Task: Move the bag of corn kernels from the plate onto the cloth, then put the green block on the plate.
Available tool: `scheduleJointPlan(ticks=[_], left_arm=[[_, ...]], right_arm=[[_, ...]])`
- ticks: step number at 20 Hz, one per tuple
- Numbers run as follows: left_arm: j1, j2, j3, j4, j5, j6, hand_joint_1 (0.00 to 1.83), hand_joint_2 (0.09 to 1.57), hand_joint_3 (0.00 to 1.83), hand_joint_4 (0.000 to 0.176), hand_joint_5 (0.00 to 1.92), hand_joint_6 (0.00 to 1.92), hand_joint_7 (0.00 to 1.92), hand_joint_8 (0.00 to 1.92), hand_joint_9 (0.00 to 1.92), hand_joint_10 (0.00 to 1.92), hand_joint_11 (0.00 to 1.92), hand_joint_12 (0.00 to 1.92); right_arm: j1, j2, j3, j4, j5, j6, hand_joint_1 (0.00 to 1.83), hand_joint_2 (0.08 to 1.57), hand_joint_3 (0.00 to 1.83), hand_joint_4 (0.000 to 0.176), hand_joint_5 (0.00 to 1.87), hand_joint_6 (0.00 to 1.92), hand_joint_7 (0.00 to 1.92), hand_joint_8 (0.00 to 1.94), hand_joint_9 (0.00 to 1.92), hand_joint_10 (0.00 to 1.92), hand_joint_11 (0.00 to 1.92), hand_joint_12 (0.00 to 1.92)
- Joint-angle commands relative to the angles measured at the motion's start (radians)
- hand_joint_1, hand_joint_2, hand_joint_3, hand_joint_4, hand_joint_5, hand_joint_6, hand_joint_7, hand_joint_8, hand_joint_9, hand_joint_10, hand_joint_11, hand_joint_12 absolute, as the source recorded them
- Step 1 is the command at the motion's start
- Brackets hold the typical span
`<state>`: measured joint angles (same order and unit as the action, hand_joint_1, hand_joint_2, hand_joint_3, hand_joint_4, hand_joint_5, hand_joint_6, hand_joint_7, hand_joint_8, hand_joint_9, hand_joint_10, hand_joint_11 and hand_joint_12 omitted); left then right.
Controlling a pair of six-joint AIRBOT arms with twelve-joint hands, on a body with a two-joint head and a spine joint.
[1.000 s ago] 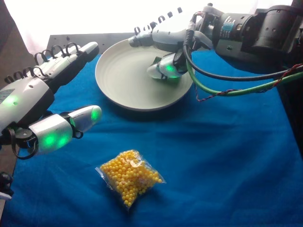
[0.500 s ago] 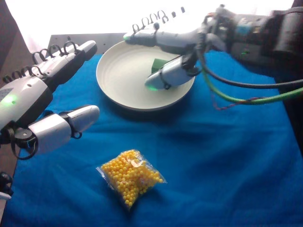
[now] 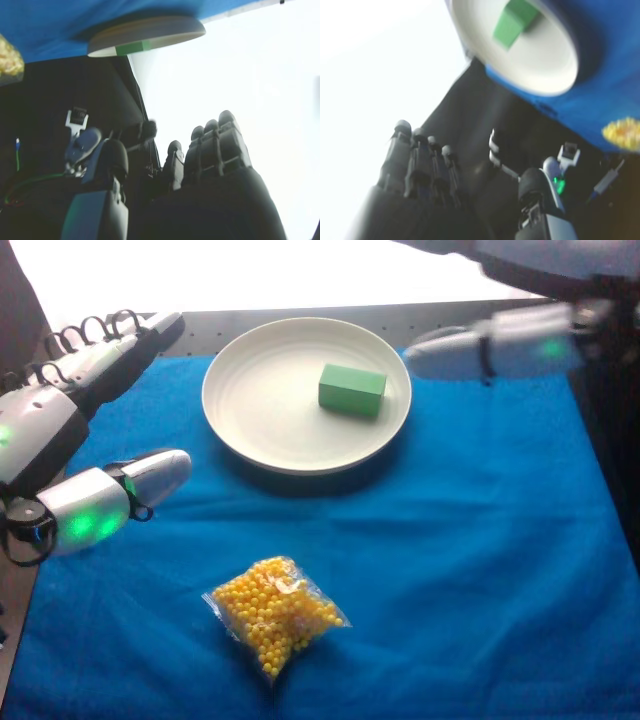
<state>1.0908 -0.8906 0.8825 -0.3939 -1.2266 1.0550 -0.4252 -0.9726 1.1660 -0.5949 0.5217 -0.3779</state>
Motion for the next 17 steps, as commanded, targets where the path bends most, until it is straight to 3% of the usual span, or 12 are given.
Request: scheduleJointPlan(ticks=[1,3,4,5,7,9,12,13,14,15,16,17], left_arm=[[-0.004,0.010,0.000,0.016,-0.132,-0.002,0.34,1.23,0.00,0.176,0.00,0.00,0.00,0.00,0.00,0.00,0.00,0.00],[-0.002,0.015,0.000,0.016,-0.134,-0.002,0.33,1.22,0.00,0.176,0.00,0.00,0.00,0.00,0.00,0.00,0.00,0.00],[0.000,0.018,0.000,0.016,-0.135,-0.002,0.33,1.22,0.00,0.176,0.00,0.00,0.00,0.00,0.00,0.00,0.00,0.00],[0.002,0.023,-0.002,0.016,-0.137,-0.002,0.33,1.23,0.00,0.176,0.00,0.00,0.00,0.00,0.00,0.00,0.00,0.00],[0.003,0.033,-0.005,0.016,-0.144,-0.001,0.35,1.23,0.00,0.176,0.00,0.00,0.00,0.00,0.00,0.00,0.00,0.00],[0.003,0.040,-0.007,0.021,-0.146,0.006,0.42,1.23,0.00,0.176,0.00,0.00,0.00,0.00,0.00,0.00,0.00,0.00],[0.004,0.061,-0.019,0.030,-0.169,0.013,0.44,1.21,0.00,0.161,0.00,0.00,0.00,0.00,0.00,0.00,0.00,0.00],[0.006,0.066,-0.023,0.032,-0.175,0.018,0.44,1.22,0.00,0.148,0.00,0.00,0.00,0.00,0.00,0.00,0.00,0.00],[0.007,0.074,-0.028,0.036,-0.181,0.024,0.43,1.21,0.00,0.169,0.00,0.00,0.00,0.00,0.00,0.00,0.00,0.00],[0.007,0.080,-0.030,0.043,-0.187,0.025,0.42,1.20,0.00,0.153,0.00,0.00,0.00,0.00,0.00,0.00,0.00,0.00],[0.007,0.089,-0.034,0.048,-0.196,0.027,0.46,1.20,0.00,0.149,0.00,0.00,0.00,0.00,0.00,0.00,0.00,0.00],[0.007,0.101,-0.042,0.051,-0.211,0.034,0.48,1.20,0.00,0.158,0.00,0.00,0.00,0.00,0.00,0.00,0.00,0.00]], right_arm=[[-0.012,0.014,-0.017,0.055,0.118,-0.028,0.34,1.21,0.01,0.017,0.00,0.00,0.00,0.00,0.00,0.00,0.00,0.00],[-0.081,0.068,-0.056,0.122,0.179,-0.075,0.24,1.21,0.01,0.021,0.00,0.00,0.00,0.00,0.00,0.00,0.00,0.00],[-0.113,0.088,-0.070,0.141,0.202,-0.081,0.31,1.21,0.00,0.020,0.00,0.00,0.00,0.00,0.00,0.00,0.00,0.00],[-0.138,0.102,-0.080,0.158,0.220,-0.087,0.41,1.21,0.00,0.038,0.00,0.00,0.00,0.00,0.00,0.00,0.00,0.00],[-0.192,0.133,-0.108,0.198,0.245,-0.119,0.38,1.22,0.00,0.000,0.00,0.00,0.00,0.00,0.00,0.00,0.00,0.00],[-0.248,0.182,-0.153,0.252,0.274,-0.175,0.34,1.23,0.01,0.000,0.00,0.00,0.00,0.00,0.00,0.00,0.00,0.00],[-0.319,0.236,-0.186,0.304,0.353,-0.179,0.35,1.25,0.01,0.000,0.00,0.00,0.00,0.00,0.00,0.00,0.00,0.00],[-0.330,0.246,-0.193,0.313,0.369,-0.182,0.34,1.24,0.01,0.000,0.00,0.00,0.00,0.00,0.00,0.00,0.00,0.00],[-0.348,0.263,-0.205,0.332,0.389,-0.194,0.34,1.22,0.00,0.040,0.00,0.00,0.00,0.00,0.00,0.00,0.00,0.00],[-0.367,0.287,-0.229,0.374,0.413,-0.242,0.36,1.20,0.00,0.055,0.00,0.00,0.00,0.00,0.00,0.00,0.00,0.00],[-0.383,0.310,-0.250,0.407,0.436,-0.287,0.35,1.18,0.00,0.030,0.00,0.00,0.00,0.00,0.00,0.00,0.02,0.01],[-0.413,0.341,-0.274,0.448,0.485,-0.325,0.33,1.20,0.00,0.060,0.00,0.00,0.00,0.00,0.00,0.00,0.00,0.00]])
